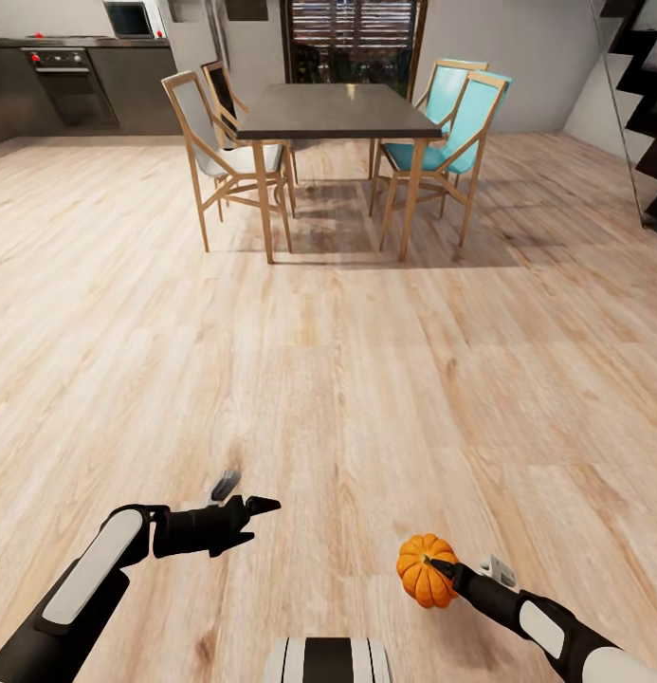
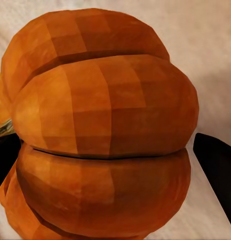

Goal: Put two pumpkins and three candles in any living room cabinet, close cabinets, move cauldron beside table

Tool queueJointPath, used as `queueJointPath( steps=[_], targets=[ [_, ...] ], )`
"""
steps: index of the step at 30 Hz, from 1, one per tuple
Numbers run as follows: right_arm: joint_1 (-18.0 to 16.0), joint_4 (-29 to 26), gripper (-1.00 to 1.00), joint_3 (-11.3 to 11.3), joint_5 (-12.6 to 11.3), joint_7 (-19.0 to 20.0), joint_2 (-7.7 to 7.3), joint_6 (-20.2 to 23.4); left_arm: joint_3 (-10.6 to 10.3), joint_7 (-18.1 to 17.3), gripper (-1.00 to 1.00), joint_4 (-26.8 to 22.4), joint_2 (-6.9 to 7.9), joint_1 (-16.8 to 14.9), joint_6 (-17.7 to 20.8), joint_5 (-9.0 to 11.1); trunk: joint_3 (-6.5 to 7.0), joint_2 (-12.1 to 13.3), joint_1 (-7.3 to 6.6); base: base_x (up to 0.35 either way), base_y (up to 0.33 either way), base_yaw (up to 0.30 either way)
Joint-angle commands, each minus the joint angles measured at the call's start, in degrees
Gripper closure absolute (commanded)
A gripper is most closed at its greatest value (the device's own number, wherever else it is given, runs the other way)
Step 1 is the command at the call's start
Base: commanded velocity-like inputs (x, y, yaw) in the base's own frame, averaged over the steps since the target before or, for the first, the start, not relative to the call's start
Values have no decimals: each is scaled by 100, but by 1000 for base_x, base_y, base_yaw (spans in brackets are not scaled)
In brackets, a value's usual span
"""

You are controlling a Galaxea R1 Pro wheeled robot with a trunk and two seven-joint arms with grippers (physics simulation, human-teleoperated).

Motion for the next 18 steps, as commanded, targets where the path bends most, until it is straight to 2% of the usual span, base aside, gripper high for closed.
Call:
queueJointPath(
  steps=[1,12,18],
  targets=[
    [-2,-1,100,24,-49,12,-4,30,-10,57,-100,-4,1,-3,-1,58,19,0,-3,0,0,0],
    [-2,2,100,16,-49,-26,-4,27,-67,115,-100,15,-3,-3,-16,50,263,15,-32,0,0,2],
    [-2,7,100,24,-49,-78,-4,45,-76,127,-100,22,-8,-3,-17,36,411,23,-47,0,0,201]
  ],
)
